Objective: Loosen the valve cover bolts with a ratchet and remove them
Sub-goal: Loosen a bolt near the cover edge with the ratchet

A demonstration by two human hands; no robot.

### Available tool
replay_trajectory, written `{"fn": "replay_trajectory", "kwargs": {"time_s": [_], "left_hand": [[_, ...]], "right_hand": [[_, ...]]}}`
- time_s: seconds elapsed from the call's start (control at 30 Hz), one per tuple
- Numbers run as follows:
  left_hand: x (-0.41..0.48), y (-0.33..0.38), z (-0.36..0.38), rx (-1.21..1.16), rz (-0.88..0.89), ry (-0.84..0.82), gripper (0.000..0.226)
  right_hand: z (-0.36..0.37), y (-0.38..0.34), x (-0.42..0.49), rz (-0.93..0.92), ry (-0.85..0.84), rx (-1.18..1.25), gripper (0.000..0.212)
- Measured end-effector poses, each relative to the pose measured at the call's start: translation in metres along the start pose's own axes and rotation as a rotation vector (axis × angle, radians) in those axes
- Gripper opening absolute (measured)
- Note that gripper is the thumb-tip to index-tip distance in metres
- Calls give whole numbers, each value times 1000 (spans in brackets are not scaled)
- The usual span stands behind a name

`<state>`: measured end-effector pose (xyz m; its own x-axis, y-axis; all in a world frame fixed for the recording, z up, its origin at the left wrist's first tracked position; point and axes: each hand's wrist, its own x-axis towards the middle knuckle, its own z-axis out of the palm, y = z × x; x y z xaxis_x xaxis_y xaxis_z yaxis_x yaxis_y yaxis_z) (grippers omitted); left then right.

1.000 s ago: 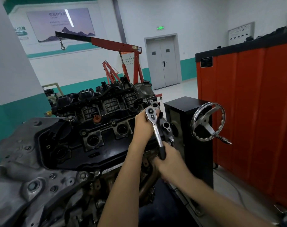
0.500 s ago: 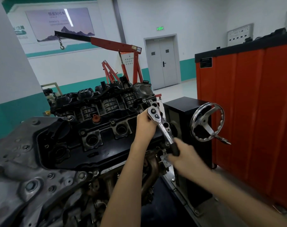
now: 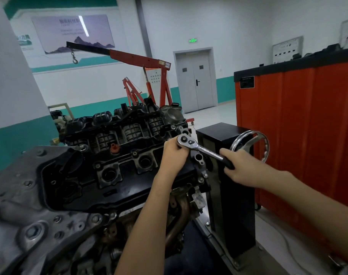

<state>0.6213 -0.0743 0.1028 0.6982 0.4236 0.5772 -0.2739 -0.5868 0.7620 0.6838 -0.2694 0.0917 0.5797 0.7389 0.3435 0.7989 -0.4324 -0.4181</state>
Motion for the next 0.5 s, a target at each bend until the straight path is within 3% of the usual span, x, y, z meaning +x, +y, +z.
{"fn": "replay_trajectory", "kwargs": {"time_s": [0.13,0.3,0.4,0.5], "left_hand": [[0,-8,5,-44,-6,65,23],[1,-10,10,-25,56,72,54],[2,-9,5,-12,49,45,52],[2,-6,1,-5,9,10,39]], "right_hand": [[52,-33,-25,116,114,374,24],[110,-92,-28,264,262,752,12],[106,-87,-27,236,227,713,14],[68,-44,-25,147,85,497,19]]}}
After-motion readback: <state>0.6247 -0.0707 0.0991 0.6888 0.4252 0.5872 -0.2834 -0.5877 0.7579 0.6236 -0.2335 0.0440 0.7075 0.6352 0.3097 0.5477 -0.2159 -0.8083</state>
